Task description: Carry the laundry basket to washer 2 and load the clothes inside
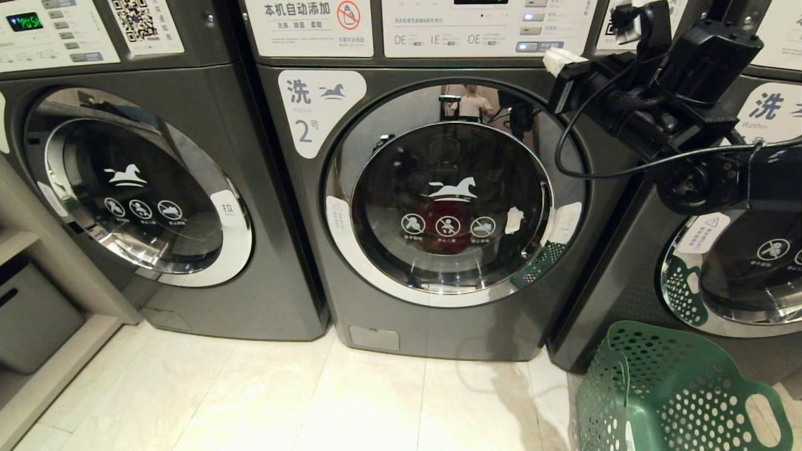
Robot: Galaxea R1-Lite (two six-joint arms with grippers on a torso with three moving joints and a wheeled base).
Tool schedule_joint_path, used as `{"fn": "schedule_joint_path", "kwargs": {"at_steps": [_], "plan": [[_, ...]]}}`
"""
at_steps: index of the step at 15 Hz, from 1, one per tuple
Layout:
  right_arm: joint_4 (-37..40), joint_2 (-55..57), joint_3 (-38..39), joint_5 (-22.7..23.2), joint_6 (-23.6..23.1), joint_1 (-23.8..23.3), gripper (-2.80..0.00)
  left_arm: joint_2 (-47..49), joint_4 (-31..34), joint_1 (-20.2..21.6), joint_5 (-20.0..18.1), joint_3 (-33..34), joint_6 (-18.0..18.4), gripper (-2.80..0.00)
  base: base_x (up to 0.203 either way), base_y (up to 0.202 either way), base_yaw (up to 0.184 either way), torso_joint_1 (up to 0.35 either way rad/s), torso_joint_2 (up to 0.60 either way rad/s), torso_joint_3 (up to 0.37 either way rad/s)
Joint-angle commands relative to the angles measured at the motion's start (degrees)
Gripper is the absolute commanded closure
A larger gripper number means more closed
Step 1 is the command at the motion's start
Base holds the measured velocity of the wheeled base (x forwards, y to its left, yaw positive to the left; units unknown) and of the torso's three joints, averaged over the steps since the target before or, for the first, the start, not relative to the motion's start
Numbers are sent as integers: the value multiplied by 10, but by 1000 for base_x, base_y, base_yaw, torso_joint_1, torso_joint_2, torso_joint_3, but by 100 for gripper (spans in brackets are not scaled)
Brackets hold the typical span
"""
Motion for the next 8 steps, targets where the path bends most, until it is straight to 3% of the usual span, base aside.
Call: {"fn": "schedule_joint_path", "kwargs": {"at_steps": [1,4,8], "plan": [[-3,-28,27,3,-1,1,0,0,0,0,0,4,0,0,0,0,0,0,0,0],[10,-90,171,0,-9,2,0,0,0,0,0,3,0,0,0,0,0,0,0,0],[49,-223,495,-30,-26,-5,0,0,1,0,1,4,-1,0,0,0,0,0,0,0]]}}
